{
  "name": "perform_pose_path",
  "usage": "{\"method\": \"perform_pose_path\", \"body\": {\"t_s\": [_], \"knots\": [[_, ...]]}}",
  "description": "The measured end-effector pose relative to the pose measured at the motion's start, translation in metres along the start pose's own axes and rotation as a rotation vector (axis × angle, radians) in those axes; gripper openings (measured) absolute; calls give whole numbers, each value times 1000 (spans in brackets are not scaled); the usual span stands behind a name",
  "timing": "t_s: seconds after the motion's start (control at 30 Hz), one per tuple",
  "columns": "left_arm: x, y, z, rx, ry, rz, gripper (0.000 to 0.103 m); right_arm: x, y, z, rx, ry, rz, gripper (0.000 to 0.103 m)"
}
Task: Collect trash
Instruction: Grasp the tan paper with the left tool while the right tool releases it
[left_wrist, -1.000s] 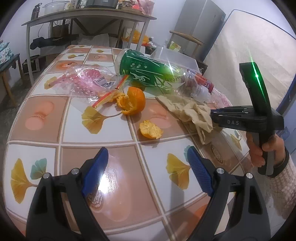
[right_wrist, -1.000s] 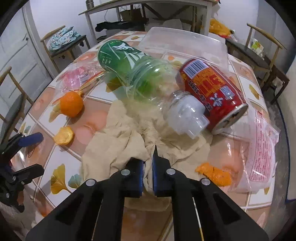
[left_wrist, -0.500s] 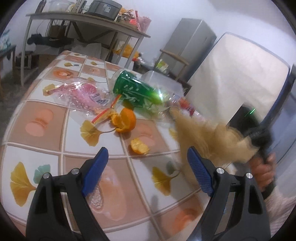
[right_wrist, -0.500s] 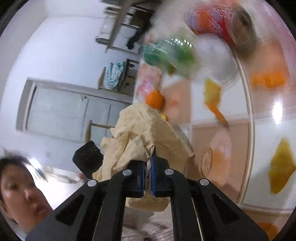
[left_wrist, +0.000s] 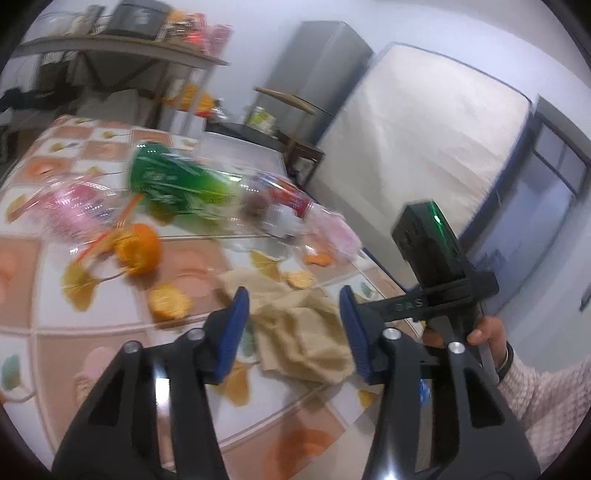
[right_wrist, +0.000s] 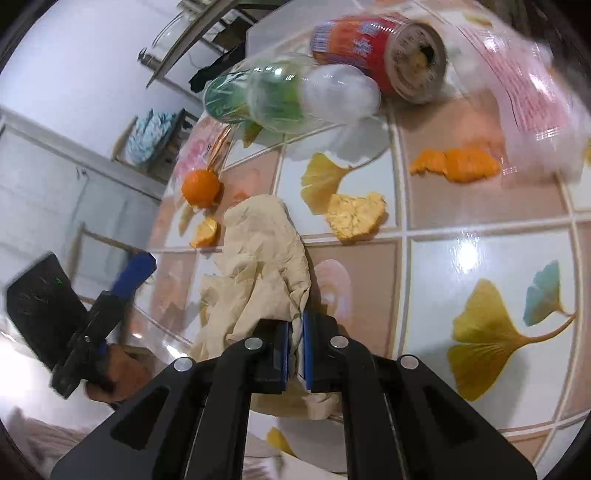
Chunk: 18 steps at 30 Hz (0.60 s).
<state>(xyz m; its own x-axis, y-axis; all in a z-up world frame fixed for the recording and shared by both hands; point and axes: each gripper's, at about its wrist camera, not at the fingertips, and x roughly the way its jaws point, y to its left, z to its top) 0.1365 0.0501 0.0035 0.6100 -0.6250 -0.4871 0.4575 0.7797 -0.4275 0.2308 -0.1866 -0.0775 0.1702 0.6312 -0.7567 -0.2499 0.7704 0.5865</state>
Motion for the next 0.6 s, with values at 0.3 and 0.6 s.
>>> {"method": "perform_pose_path", "body": {"t_s": [0.3, 0.6], "knots": [[35, -24, -2, 160, 131, 20, 18, 7, -10, 8, 71, 93, 130, 10], [72, -9, -8, 115, 304, 147, 3, -26, -6, -1, -5, 12, 63, 40]]}}
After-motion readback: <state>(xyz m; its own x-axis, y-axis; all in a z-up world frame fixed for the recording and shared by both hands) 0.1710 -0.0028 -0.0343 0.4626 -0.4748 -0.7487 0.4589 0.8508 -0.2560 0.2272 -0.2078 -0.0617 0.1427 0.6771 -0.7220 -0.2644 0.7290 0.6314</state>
